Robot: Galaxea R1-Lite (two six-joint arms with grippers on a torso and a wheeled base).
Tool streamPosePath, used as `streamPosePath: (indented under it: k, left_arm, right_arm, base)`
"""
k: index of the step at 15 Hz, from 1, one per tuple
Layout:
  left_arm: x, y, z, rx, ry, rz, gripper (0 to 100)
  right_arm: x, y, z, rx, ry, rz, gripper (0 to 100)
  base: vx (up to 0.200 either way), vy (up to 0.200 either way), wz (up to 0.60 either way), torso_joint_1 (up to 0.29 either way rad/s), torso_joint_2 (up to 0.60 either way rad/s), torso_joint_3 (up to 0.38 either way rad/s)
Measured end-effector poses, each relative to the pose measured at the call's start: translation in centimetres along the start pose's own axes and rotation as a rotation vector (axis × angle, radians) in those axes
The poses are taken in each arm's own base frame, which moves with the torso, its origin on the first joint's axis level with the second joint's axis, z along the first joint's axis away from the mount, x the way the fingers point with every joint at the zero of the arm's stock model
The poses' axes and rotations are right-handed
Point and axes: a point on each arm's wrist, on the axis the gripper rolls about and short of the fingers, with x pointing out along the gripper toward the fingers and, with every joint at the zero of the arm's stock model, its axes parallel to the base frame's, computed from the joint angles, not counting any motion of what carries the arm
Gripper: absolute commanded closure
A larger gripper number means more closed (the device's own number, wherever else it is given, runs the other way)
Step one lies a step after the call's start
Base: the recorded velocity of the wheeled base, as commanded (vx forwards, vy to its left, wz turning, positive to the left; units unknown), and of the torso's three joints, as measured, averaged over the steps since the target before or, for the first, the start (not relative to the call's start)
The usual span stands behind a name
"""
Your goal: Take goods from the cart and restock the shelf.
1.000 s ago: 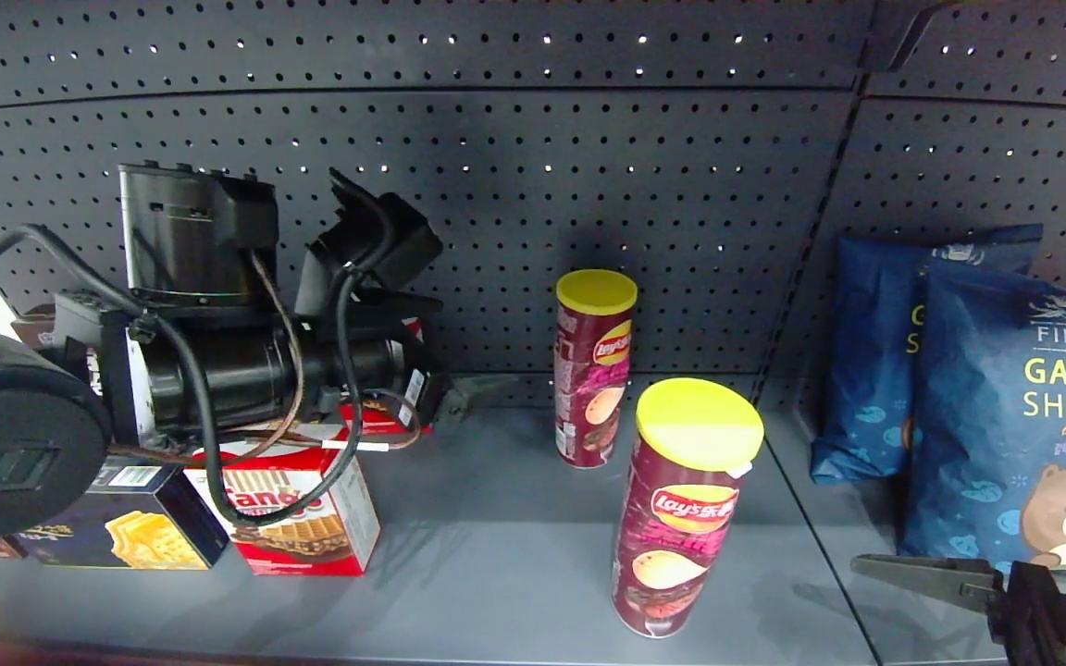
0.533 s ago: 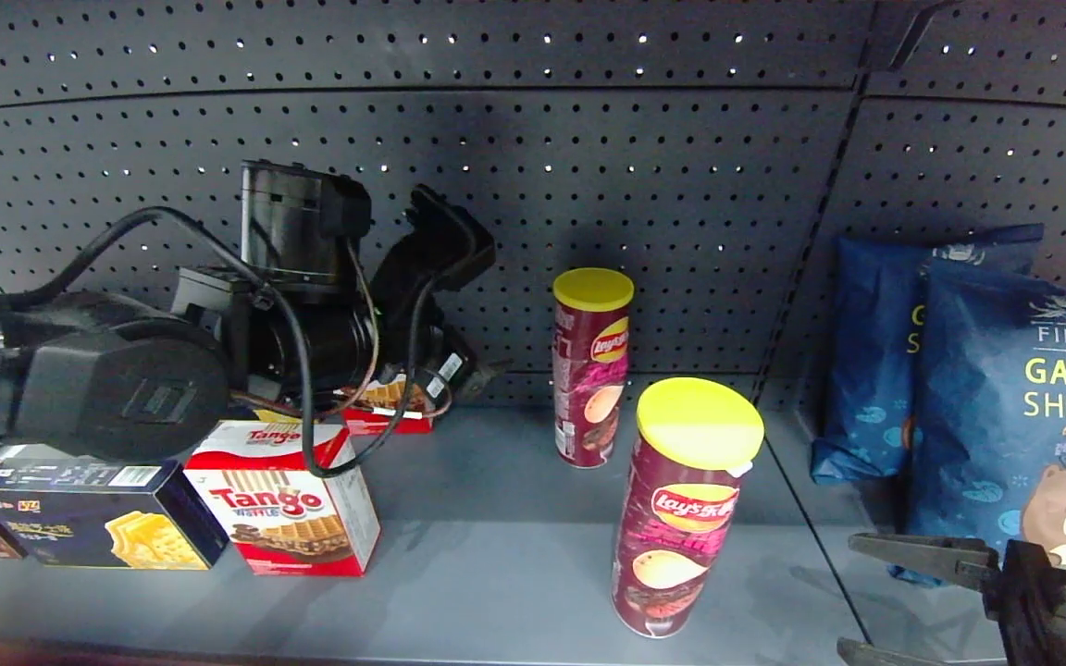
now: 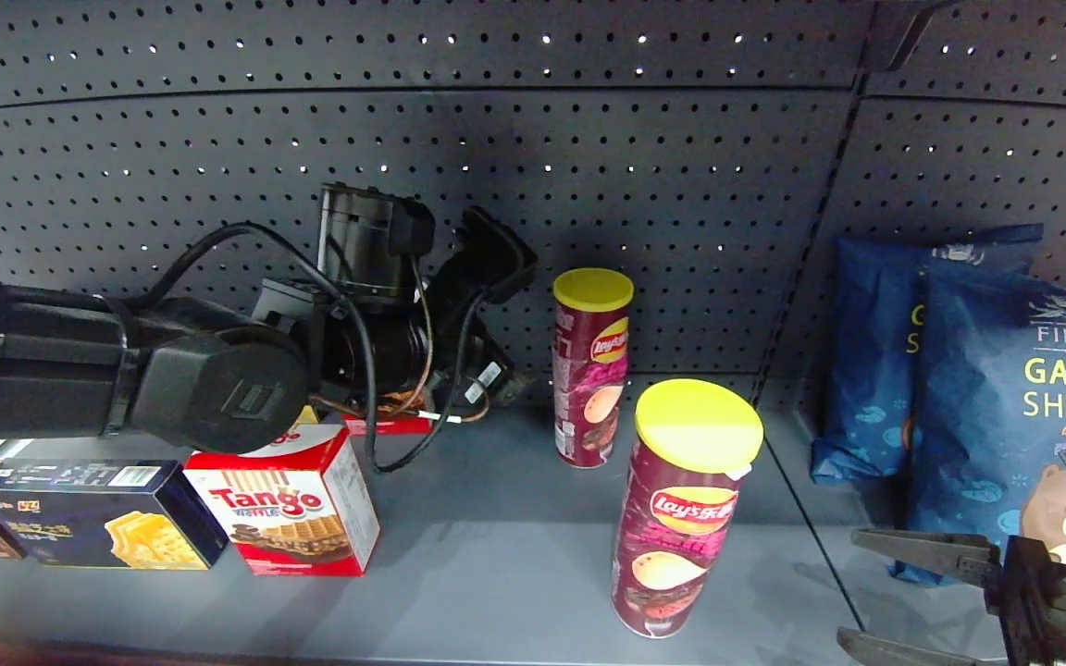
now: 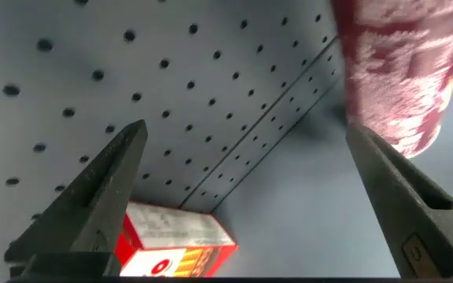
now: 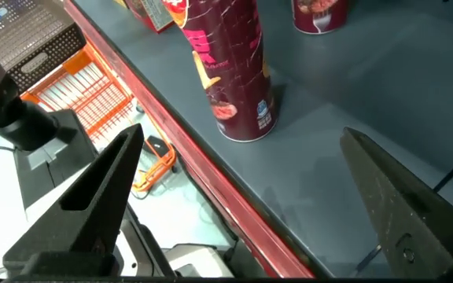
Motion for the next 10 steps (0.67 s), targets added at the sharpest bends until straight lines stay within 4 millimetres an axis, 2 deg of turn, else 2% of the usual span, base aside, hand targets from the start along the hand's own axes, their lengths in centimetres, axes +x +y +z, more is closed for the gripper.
streamPosePath:
  k: [10]
  left_arm:
    - [2.4,-1.0,0.8,0.001,-0.004,0.007,0]
  right_arm:
    - [0.0,-0.1,-0.1,0.003,0.003,-0.005,0]
  base:
    - [0.0,0.0,0.0,0.0,0.0,0.0]
